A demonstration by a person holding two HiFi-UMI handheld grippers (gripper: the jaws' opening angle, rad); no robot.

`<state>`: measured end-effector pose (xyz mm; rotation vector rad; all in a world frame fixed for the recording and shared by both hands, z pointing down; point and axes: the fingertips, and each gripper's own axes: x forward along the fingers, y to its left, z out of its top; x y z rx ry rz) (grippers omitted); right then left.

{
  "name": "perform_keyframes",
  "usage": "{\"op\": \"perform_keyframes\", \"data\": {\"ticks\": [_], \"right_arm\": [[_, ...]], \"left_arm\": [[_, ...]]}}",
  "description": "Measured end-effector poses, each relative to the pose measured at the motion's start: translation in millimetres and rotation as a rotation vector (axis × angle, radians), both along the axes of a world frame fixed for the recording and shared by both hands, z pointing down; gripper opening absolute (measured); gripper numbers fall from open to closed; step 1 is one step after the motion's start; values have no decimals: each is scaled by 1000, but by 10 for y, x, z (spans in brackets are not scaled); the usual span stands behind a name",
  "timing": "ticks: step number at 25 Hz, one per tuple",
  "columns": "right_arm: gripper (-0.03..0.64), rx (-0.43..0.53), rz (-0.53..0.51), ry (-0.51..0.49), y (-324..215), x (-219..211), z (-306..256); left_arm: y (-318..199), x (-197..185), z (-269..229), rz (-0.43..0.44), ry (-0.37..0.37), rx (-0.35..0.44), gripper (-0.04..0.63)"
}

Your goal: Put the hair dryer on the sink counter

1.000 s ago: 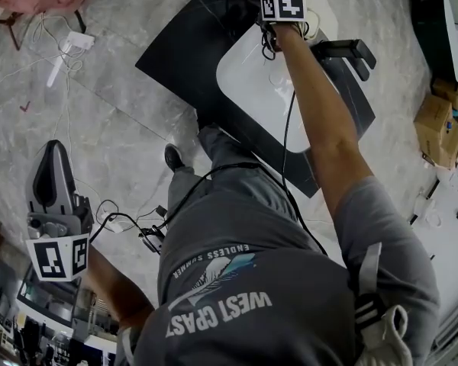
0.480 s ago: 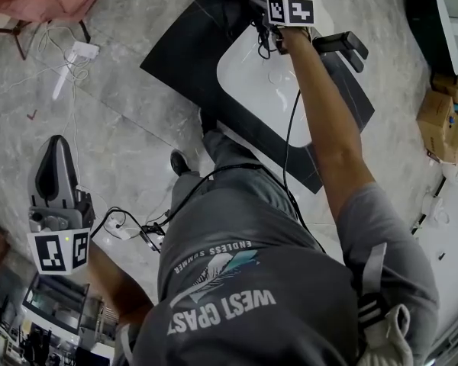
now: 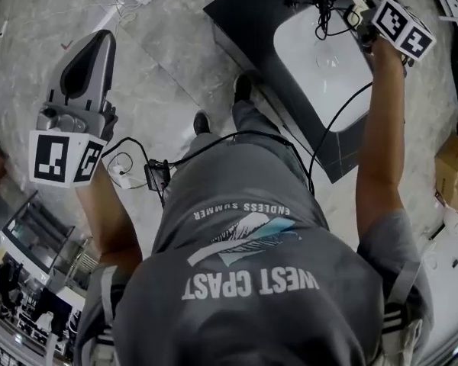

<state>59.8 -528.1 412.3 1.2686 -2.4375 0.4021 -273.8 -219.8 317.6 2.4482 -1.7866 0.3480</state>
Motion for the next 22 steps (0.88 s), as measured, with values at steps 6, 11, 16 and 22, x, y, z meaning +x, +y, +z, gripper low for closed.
{"op": "perform_keyframes", "data": {"ticks": [6,11,16,22], "right_arm": [[115,140,-64,-92,648,-113,-954],[79,230,-115,-126,1353,-108,-1588],[31,304,-145,-150,2086,-124,-2071],[28,336,-143,-213,2836,-42,-2298]], "left_arm": [[225,6,-205,13,-17,32,20],[446,31,-397,32,-25,72,20],[627,63,-558,51,-29,108,20],[777,146,-676,92,-30,143,20]]}}
